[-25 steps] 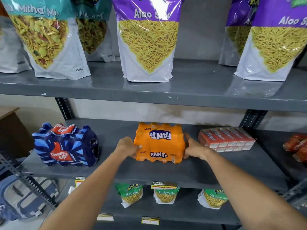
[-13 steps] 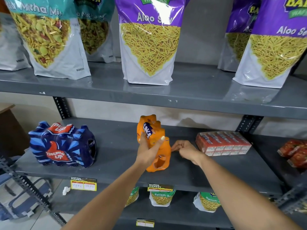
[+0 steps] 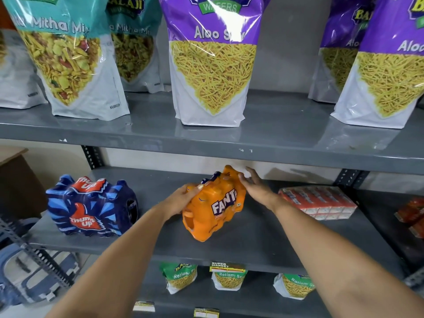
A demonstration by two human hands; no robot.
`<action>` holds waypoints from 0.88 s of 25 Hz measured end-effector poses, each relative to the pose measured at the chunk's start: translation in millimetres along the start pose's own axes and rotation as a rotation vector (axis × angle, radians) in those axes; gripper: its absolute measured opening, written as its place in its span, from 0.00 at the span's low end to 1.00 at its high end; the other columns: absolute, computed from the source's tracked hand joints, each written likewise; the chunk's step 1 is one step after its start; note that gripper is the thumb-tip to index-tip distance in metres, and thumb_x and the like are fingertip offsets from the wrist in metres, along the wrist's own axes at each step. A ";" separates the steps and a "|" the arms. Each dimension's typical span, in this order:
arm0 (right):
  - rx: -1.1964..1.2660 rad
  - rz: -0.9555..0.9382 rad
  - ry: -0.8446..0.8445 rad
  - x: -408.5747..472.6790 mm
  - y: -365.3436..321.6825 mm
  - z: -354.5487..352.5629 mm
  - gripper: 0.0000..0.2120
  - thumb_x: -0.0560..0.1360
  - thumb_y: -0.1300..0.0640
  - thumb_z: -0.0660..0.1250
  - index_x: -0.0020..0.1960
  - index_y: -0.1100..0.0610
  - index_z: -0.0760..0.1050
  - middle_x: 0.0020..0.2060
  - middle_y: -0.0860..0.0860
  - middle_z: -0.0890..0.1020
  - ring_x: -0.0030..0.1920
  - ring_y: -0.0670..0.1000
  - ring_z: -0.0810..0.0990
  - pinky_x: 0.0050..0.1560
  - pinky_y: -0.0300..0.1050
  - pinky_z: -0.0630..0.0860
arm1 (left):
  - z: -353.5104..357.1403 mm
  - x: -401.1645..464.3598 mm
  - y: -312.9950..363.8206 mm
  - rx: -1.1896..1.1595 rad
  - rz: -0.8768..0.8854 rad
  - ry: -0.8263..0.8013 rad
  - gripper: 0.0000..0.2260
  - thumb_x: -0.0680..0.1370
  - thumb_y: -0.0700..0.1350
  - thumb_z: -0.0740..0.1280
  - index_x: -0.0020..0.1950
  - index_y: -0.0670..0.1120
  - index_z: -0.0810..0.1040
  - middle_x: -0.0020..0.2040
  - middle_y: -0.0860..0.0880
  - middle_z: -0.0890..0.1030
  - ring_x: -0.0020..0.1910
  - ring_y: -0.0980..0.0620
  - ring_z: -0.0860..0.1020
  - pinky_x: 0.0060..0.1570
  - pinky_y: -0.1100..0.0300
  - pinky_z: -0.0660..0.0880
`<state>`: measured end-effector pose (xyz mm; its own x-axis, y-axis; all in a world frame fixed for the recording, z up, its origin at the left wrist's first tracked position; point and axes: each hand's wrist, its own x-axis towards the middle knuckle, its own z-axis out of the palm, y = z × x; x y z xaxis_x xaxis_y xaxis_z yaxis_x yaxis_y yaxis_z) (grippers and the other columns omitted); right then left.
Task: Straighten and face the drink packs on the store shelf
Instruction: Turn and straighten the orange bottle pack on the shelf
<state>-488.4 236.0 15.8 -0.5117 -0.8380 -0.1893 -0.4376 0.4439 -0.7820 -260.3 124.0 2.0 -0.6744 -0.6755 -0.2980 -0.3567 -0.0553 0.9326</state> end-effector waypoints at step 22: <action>-0.272 -0.129 0.366 -101.6 16.2 45.1 0.19 0.76 0.41 0.60 0.42 0.57 0.70 0.35 0.51 0.79 0.38 0.54 0.79 0.39 0.49 0.74 | -13.9 -12.6 -5.0 0.205 -0.122 0.049 0.28 0.81 0.62 0.51 0.78 0.52 0.54 0.72 0.43 0.70 0.67 0.39 0.73 0.67 0.39 0.70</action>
<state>-410.1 314.1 -4.4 -0.6459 -0.7466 0.1595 -0.6678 0.4513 -0.5919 -241.0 122.6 3.9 -0.5881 -0.7081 -0.3909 -0.5603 0.0082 0.8282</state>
